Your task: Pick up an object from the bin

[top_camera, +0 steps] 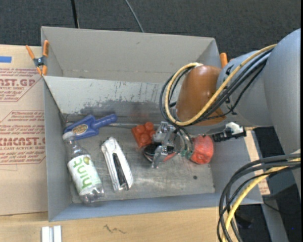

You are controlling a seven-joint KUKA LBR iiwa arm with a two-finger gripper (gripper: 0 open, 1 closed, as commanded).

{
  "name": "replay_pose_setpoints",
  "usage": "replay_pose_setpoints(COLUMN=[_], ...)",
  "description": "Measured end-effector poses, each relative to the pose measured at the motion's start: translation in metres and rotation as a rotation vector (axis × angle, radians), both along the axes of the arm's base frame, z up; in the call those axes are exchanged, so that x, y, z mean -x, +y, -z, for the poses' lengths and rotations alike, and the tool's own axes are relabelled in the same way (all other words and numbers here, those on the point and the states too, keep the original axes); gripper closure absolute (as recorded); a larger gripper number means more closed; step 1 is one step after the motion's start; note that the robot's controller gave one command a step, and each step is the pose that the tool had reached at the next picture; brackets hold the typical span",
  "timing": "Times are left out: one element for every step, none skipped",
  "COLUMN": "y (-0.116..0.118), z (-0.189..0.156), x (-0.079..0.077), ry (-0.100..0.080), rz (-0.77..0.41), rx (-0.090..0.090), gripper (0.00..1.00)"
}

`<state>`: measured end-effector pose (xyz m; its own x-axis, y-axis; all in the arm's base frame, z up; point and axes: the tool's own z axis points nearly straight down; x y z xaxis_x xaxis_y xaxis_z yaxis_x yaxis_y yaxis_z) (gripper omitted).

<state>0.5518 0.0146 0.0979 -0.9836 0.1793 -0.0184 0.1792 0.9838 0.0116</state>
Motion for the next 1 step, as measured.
replay_pose_setpoints(y=[0.0000], z=[0.0000], x=[0.0000], ry=[0.000], rz=[0.000], rx=[0.000], gripper=[1.00])
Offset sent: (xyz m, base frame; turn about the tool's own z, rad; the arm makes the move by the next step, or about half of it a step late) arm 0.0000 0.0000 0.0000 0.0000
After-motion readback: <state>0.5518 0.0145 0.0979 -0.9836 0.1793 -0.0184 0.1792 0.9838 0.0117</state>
